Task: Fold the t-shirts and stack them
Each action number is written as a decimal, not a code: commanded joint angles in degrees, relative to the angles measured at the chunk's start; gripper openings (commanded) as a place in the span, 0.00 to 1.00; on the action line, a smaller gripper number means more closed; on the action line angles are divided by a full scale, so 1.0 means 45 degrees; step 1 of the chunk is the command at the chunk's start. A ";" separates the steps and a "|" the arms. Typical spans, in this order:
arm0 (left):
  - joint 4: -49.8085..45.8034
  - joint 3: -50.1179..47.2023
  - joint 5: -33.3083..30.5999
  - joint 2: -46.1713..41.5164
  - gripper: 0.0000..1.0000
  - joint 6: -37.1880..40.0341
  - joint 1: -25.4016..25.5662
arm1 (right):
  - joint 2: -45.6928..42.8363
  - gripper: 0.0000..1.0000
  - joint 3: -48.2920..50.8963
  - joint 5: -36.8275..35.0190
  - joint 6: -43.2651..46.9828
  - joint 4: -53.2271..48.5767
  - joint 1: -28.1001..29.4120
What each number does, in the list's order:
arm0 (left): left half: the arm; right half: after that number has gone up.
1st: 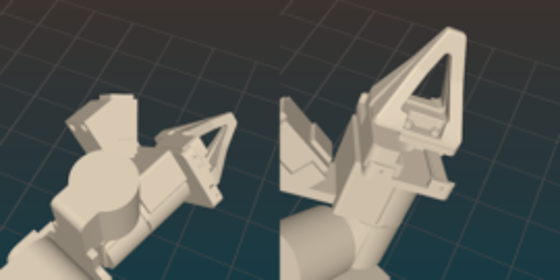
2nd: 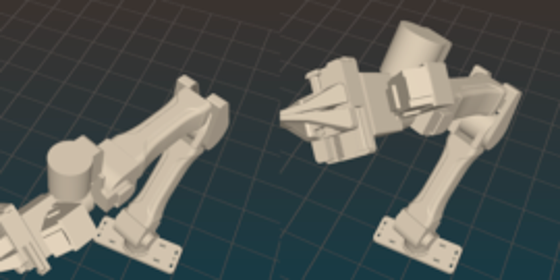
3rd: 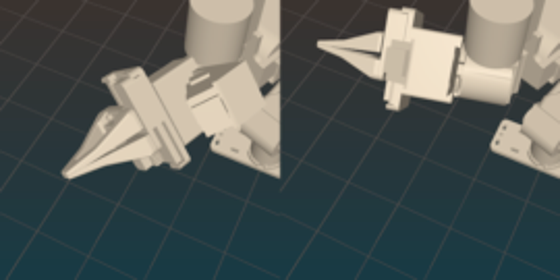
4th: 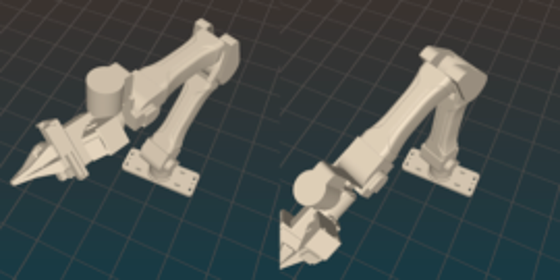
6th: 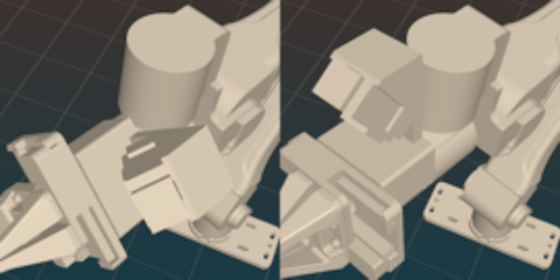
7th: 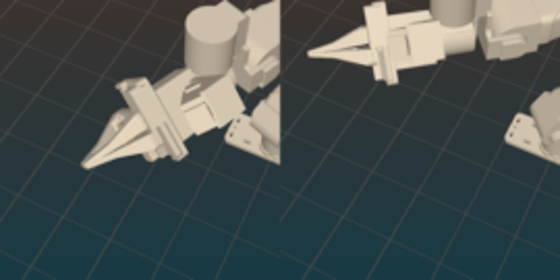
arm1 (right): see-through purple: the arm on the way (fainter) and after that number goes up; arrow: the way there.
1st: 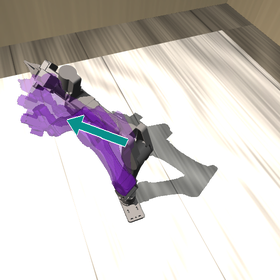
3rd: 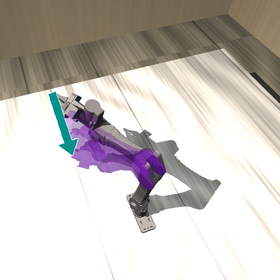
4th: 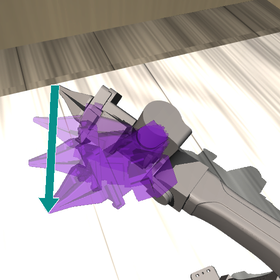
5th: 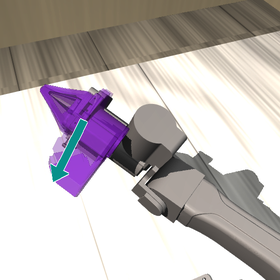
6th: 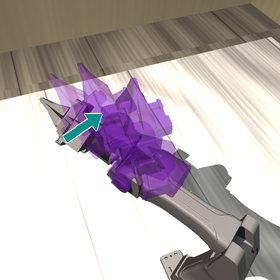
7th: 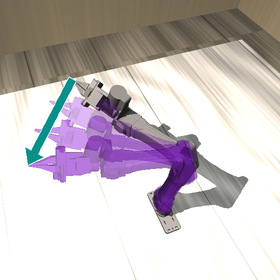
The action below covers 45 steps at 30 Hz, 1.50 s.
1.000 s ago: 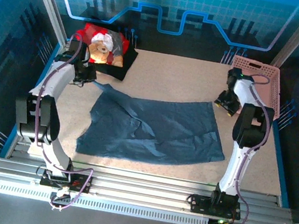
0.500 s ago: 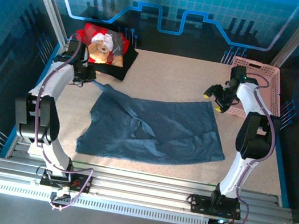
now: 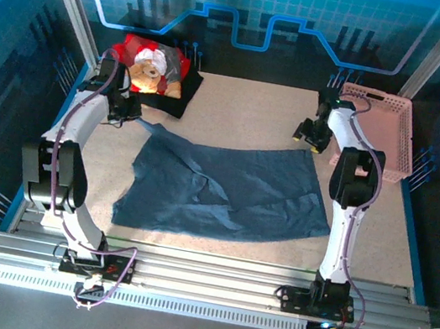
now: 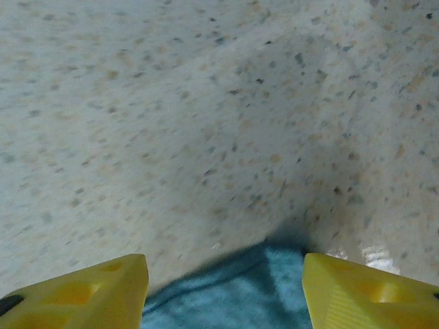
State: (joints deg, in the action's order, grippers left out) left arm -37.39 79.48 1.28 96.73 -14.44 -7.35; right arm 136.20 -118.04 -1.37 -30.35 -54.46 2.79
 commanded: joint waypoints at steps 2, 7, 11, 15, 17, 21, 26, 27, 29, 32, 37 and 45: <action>-0.0191 -0.0242 0.0204 -0.0653 0.00 0.0038 -0.0121 | 0.0594 0.60 -0.0986 -0.0767 0.0333 -0.0686 0.0006; -0.0202 -0.0223 0.0184 -0.0675 0.00 -0.0053 -0.0123 | 0.0907 0.57 -0.0997 -0.0973 0.0299 -0.0882 0.0001; -0.0227 -0.0098 0.0204 -0.0598 0.00 -0.0150 -0.0123 | 0.0862 0.54 -0.0841 -0.1331 0.0316 -0.1160 -0.0071; -0.0188 -0.0025 0.0267 -0.0463 0.00 -0.0209 -0.0123 | 0.0555 0.53 -0.0306 -0.1197 0.0435 -0.0799 -0.0072; -0.0151 0.0025 0.0320 -0.0356 0.00 -0.0244 -0.0105 | 0.0670 0.51 -0.0292 -0.1114 0.0387 -0.0770 -0.0072; -0.0131 0.0183 0.0440 -0.0170 0.00 -0.0317 -0.0070 | 0.0976 0.41 -0.0448 -0.0997 0.0248 -0.0809 -0.0053; -0.0200 0.0540 0.0628 0.0075 0.00 -0.0252 0.0173 | 0.1239 0.14 -0.0805 -0.0655 -0.0136 -0.0608 -0.0180; -0.0233 0.0677 0.0665 0.0137 0.00 -0.0220 0.0259 | 0.1208 0.07 -0.0856 -0.0582 -0.0258 -0.0494 -0.0237; -0.0230 0.0994 0.0854 0.0254 0.00 -0.0227 0.0399 | 0.0998 0.00 -0.0970 -0.0571 -0.0459 -0.0281 -0.0315; -0.0208 0.1598 0.1071 0.0436 0.00 -0.0385 0.0476 | 0.0502 0.00 -0.1074 -0.0884 -0.0541 -0.0136 -0.0403; -0.0402 0.2797 0.1211 0.1056 0.00 -0.0320 0.0482 | -0.0503 0.00 -0.0533 -0.1343 -0.0424 0.0161 -0.0592; -0.0971 0.4661 0.1391 0.2422 0.00 0.0182 0.0482 | -0.2259 0.00 0.1644 -0.2163 -0.0589 0.1416 -0.0868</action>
State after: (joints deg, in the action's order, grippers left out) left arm -39.24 97.17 6.37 105.60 -14.85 -5.23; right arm 130.39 -113.58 -8.49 -31.88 -51.35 -0.21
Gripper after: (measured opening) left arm 0.052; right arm 0.063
